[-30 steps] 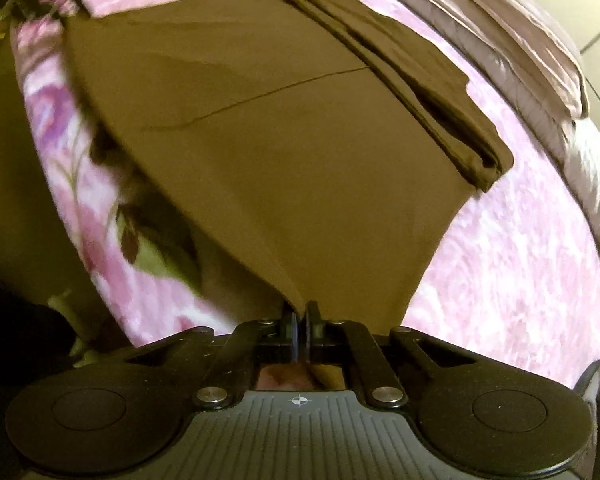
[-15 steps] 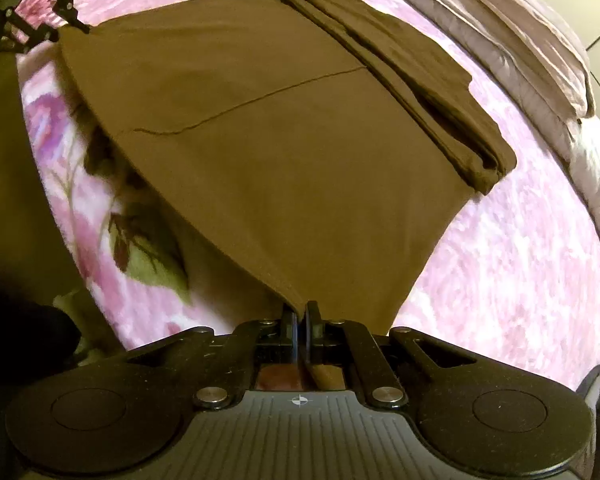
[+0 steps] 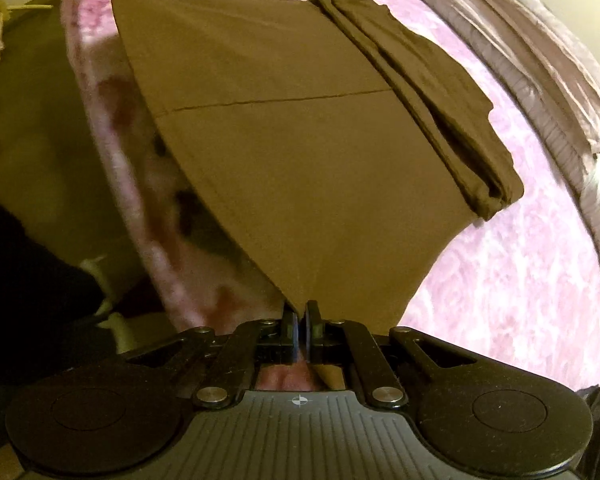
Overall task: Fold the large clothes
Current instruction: 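Lift the hem with both tools and fold it over toward the collar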
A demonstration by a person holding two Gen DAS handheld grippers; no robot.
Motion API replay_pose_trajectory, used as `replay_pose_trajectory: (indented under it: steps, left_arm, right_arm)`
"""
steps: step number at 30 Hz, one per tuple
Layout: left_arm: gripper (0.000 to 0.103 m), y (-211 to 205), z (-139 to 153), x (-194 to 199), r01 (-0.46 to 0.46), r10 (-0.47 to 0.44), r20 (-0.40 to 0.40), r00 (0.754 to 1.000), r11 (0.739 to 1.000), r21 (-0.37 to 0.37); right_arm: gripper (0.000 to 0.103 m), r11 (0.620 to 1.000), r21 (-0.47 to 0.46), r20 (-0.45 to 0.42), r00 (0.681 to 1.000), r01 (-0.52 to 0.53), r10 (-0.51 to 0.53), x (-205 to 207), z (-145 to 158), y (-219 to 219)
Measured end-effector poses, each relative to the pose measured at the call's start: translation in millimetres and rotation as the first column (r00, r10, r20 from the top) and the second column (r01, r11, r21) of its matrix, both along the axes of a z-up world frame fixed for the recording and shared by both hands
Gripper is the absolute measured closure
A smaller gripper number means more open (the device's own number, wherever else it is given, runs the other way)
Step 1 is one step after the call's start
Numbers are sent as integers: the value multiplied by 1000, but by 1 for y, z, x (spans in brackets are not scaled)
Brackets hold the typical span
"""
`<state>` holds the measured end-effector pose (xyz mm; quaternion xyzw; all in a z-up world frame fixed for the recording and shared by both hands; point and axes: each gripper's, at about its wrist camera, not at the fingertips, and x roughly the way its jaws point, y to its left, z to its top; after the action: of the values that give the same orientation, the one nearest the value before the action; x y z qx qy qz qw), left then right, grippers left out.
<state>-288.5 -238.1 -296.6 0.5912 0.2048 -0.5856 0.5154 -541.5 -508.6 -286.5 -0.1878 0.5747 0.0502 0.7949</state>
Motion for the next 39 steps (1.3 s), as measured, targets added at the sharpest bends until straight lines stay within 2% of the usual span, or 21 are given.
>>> replay_pose_trajectory:
  steps: [6,8,10,13,15,19,22,26,30,33,39]
  left_arm:
    - [101,28,28,-22,-46,58,-124,991,994,96]
    - [101,32,35,-24,-67,85,-162,983,991,118]
    - [101,24,48,-13,-127,149,-204,968,985,114]
    - [101,-3,76,19,-195,204,-224,953,979,64]
    - [101,-28,98,45,-205,204,-216,955,979,19]
    - [101,-97,132,109,-218,205,-199,958,975,-48]
    - [101,-152,142,154,-242,225,-207,952,968,-64]
    - [100,-214,124,210,-289,278,-230,933,957,-14]
    - [100,-259,76,246,-332,339,-227,913,941,69]
    - [100,-271,44,264,-366,384,-235,893,923,117]
    - [100,-302,26,302,-382,409,-276,870,912,150]
  right_arm:
    - [103,994,109,-113,993,-24,37,-33,20,21]
    - [103,992,127,-136,990,-23,40,-34,28,21]
    - [103,992,122,-131,991,-15,31,-24,45,11]
    - [103,996,91,-98,995,-5,14,9,80,-15]
    - [103,998,63,-79,997,-11,16,39,102,-36]
    - [103,1000,7,-60,998,-27,27,100,119,-78]
    - [103,999,-33,-51,998,-35,33,152,120,-121]
    - [103,1000,5,-84,996,-25,25,218,95,-189]
    - [103,998,41,-120,991,-54,59,265,50,-232]
    - [103,996,74,-137,989,-43,53,290,28,-256]
    - [103,995,101,-156,988,-4,20,327,16,-283]
